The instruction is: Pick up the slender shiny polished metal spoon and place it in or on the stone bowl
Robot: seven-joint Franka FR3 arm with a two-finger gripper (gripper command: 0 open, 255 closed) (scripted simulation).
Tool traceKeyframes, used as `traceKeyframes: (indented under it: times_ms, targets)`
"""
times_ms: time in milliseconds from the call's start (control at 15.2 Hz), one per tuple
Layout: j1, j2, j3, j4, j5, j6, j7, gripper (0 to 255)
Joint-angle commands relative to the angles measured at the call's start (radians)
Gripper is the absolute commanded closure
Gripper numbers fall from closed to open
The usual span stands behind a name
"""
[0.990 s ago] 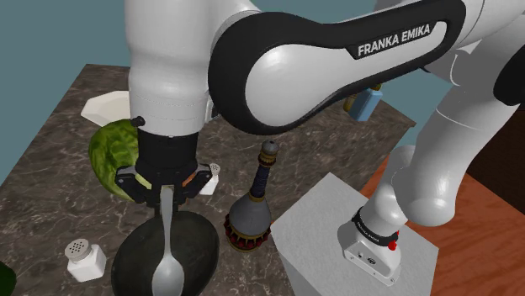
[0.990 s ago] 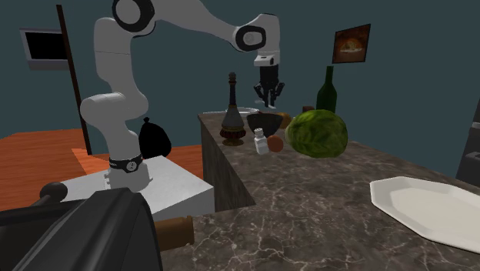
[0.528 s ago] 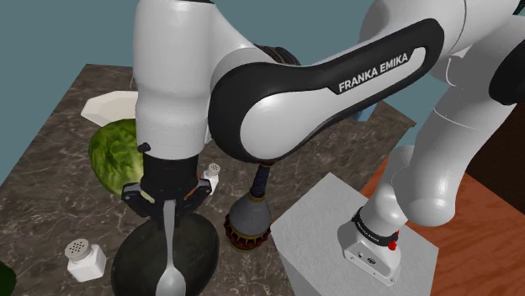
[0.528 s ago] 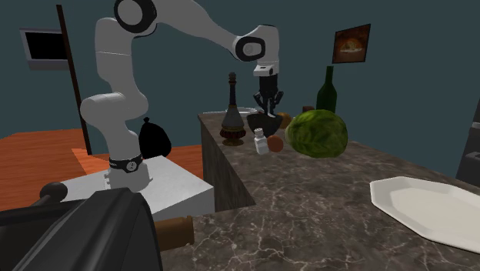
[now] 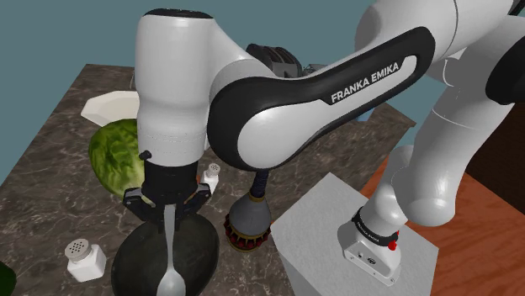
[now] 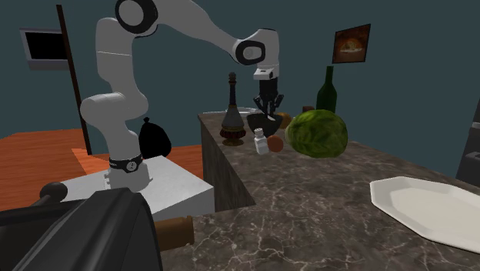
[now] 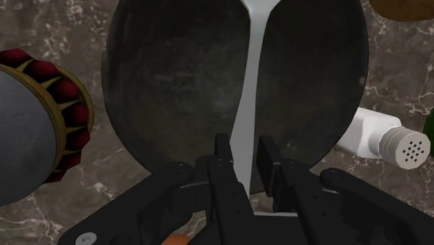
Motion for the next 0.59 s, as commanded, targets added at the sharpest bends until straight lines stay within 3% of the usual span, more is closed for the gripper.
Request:
traceKeyframes:
  times_ms: [0,66,396,528]
  targets:
    - [0.0,0.0,0.0,0.0,0.0,0.0,0.0,255]
    - [0.0,0.0,0.0,0.0,0.0,0.0,0.0,0]
    - [0.0,0.0,0.0,0.0,0.0,0.0,0.0,0]
    - [-0.009,-0.03,-0.001,0.035,0.017,-0.062,-0.011,0]
